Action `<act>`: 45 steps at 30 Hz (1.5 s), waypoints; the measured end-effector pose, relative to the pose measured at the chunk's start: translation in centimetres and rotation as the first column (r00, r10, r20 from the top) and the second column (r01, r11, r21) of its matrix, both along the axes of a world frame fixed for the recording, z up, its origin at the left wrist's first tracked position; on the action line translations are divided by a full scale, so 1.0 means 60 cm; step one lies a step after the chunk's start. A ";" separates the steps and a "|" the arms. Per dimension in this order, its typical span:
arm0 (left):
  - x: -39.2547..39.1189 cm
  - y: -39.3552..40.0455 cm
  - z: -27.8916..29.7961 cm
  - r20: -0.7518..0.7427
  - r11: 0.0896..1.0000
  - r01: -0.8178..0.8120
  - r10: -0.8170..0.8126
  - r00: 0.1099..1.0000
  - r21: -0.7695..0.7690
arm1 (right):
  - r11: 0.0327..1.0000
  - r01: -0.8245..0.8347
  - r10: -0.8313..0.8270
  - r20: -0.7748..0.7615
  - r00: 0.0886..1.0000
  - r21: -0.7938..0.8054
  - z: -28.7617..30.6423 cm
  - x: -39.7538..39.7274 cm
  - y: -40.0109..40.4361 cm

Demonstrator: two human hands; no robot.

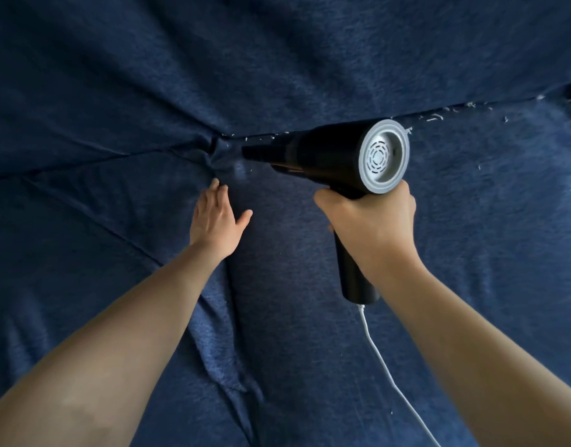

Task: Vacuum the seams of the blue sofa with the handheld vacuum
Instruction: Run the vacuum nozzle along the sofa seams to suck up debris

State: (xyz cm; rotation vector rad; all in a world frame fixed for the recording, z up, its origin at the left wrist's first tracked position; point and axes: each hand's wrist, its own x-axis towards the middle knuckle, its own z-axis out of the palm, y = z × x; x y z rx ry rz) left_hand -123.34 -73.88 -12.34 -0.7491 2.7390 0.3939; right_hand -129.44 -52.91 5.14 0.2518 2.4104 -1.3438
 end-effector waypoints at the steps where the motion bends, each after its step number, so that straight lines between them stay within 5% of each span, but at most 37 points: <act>1: -0.011 -0.001 0.001 0.002 1.000 -0.019 0.019 1.000 -0.001 | 1.000 0.004 -0.004 0.011 1.000 0.004 -0.002 -0.006 0.001; 17: -0.065 -0.028 -0.025 0.122 0.981 0.113 -0.094 0.988 -0.159 | 1.000 -0.008 0.009 0.049 0.999 -0.023 -0.045 -0.049 -0.072; 45: -0.086 -0.020 -0.041 0.249 0.996 0.027 -0.005 0.968 -0.085 | 0.995 0.098 -0.099 0.040 0.994 0.012 -0.014 -0.079 0.009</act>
